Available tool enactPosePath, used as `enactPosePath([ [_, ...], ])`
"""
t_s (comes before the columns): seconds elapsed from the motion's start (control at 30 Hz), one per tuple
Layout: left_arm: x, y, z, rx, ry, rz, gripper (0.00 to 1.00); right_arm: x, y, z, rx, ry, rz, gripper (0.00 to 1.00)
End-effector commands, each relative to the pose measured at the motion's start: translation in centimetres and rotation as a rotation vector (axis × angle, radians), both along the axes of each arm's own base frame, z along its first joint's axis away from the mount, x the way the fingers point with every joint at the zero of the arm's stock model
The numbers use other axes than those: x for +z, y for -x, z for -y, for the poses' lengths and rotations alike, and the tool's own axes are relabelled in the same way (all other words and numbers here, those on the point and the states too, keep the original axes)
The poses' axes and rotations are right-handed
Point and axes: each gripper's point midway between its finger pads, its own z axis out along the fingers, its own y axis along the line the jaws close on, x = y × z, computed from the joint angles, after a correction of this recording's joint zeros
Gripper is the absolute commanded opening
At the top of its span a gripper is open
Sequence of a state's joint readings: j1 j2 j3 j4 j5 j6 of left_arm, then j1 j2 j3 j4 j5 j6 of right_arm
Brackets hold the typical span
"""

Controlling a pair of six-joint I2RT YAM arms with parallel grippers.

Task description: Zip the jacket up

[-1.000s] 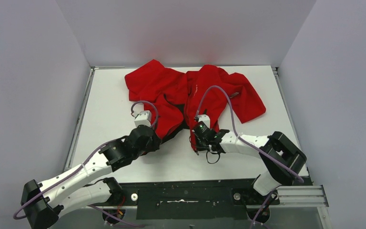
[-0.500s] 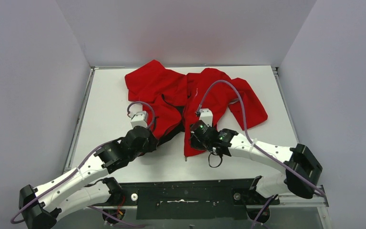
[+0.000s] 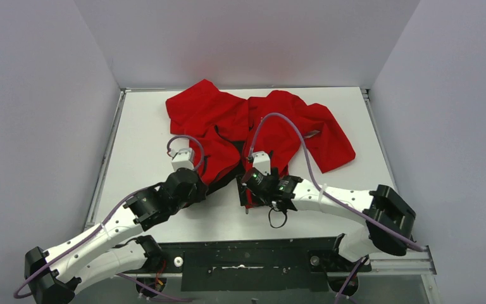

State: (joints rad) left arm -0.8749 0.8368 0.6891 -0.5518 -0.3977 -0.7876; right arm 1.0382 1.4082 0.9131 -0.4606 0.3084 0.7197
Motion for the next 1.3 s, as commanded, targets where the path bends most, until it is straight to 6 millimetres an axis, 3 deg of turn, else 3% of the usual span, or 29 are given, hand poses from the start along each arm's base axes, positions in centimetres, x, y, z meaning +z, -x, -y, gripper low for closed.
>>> enactPosePath([
  [0.0,2.5,-0.8,-0.2,0.021,0.034,0.063,0.00,-0.3,-1.3,-1.8,-0.055,-0.016,0.035,0.88],
  [0.33,2.4,-0.3,-0.8,0.025,0.040,0.065,0.00,-2.2,-2.0,-2.4,-0.073,0.078,0.037,0.90],
  [0.67,2.6,-0.4,-0.9,0.027,0.034,0.073,0.00,-3.3,-1.9,-0.6,-0.116,0.164,0.036,0.90],
  [1.27,2.1,-0.6,-0.6,0.020,0.024,0.064,0.00,-4.0,-0.4,1.2,-0.131,0.184,0.013,0.80],
])
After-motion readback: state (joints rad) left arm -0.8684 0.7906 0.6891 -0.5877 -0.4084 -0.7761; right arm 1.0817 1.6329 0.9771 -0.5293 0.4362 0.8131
